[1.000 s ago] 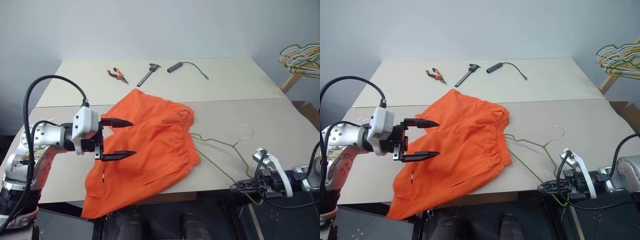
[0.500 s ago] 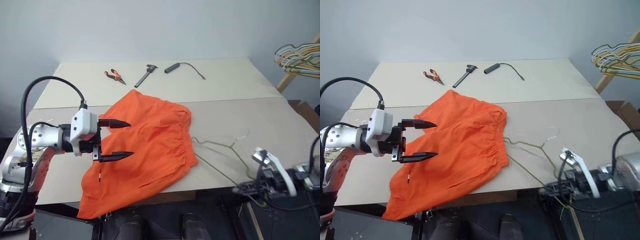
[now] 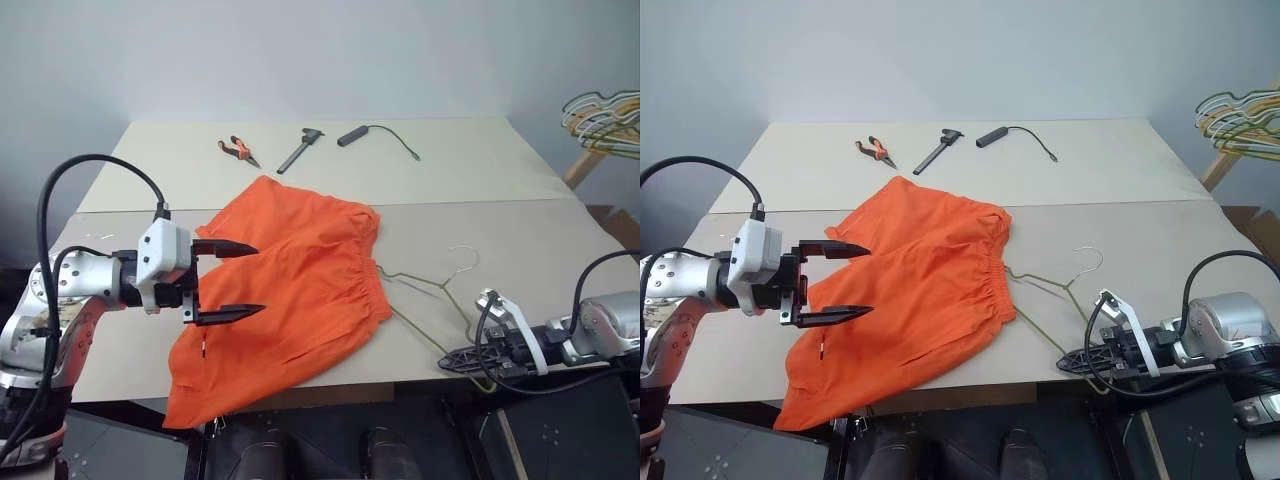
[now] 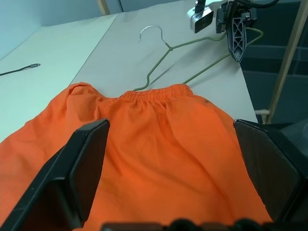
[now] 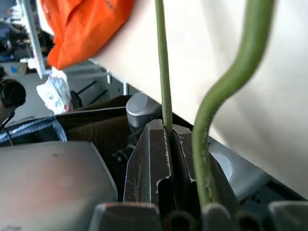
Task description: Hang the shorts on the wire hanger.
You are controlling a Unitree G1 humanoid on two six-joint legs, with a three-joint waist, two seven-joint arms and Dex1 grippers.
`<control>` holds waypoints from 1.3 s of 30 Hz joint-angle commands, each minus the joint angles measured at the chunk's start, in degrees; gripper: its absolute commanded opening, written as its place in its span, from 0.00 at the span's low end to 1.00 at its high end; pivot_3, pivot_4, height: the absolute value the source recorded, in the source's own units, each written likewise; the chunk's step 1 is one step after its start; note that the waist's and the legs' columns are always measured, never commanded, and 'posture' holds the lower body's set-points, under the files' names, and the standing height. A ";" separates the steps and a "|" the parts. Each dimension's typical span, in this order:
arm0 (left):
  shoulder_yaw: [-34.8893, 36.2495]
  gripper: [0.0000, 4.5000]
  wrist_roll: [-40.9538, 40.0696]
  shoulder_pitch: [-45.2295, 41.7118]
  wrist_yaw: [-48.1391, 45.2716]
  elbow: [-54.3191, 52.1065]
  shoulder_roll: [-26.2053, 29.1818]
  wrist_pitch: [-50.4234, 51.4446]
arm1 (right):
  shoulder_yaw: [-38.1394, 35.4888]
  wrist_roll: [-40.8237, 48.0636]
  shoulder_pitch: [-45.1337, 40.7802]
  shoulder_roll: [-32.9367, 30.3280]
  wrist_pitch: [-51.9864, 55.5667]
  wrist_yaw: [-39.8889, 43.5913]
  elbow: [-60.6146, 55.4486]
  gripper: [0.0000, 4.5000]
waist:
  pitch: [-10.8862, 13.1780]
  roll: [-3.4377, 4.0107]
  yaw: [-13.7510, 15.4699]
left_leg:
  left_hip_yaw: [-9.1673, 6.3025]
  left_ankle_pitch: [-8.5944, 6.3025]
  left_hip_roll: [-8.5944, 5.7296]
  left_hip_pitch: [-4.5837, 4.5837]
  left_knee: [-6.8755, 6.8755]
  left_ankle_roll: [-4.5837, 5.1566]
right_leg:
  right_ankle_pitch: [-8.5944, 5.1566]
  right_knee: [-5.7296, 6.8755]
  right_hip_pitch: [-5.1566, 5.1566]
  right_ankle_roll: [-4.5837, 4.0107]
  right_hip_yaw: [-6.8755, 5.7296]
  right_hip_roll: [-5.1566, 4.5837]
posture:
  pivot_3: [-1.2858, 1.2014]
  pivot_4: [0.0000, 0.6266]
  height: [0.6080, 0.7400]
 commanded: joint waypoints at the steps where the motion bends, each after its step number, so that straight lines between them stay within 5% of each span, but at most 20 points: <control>1: 2.30 0.99 -0.64 0.12 0.39 -1.56 1.08 -1.09 | -0.54 4.04 2.34 -5.64 -0.55 5.65 -9.39 0.00 | 0.00 0.00 0.18 | -0.04 0.02 0.02 0.00 -0.01 -0.03 | -0.01 0.00 0.01 0.01 -0.06 0.00 | 0.54 0.13 1.00; 7: 2.38 0.99 -0.73 0.75 0.51 -2.05 0.79 -0.99 | -1.51 6.48 7.57 -10.10 -0.83 7.16 -17.46 0.00 | 0.00 -0.02 0.17 | -0.07 -0.01 0.04 -0.04 0.00 0.01 | -0.02 -0.04 0.01 0.01 -0.10 -0.01 | 0.54 0.15 1.00; 19: 1.15 0.99 -0.33 -0.65 -0.15 -1.32 0.74 -1.31 | -5.89 1.53 -0.08 6.38 6.49 -9.46 -0.38 0.00 | -0.06 -0.10 0.17 | -0.01 0.11 -0.01 0.03 0.01 -0.19 | 0.03 -0.02 0.04 -0.07 -0.04 0.05 | 0.53 0.14 1.00; 31: 1.24 0.99 -0.33 0.67 -0.03 -2.06 0.45 -1.77 | -3.96 4.90 11.71 -10.67 -4.39 5.56 -17.81 0.00 | -0.06 -0.10 0.16 | -0.05 -0.08 0.04 0.02 0.02 0.12 | 0.00 -0.02 0.04 0.00 -0.07 0.01 | 0.53 0.14 1.00; 39: 0.98 0.99 -0.88 1.42 -0.75 -2.28 0.62 -1.88 | -5.69 0.44 6.84 -8.18 -3.23 0.36 -6.80 0.00 | -0.06 -0.10 -0.16 | -0.01 -0.03 0.04 0.06 0.01 0.03 | -0.04 -0.02 0.04 -0.11 0.00 0.02 | 0.52 0.15 1.00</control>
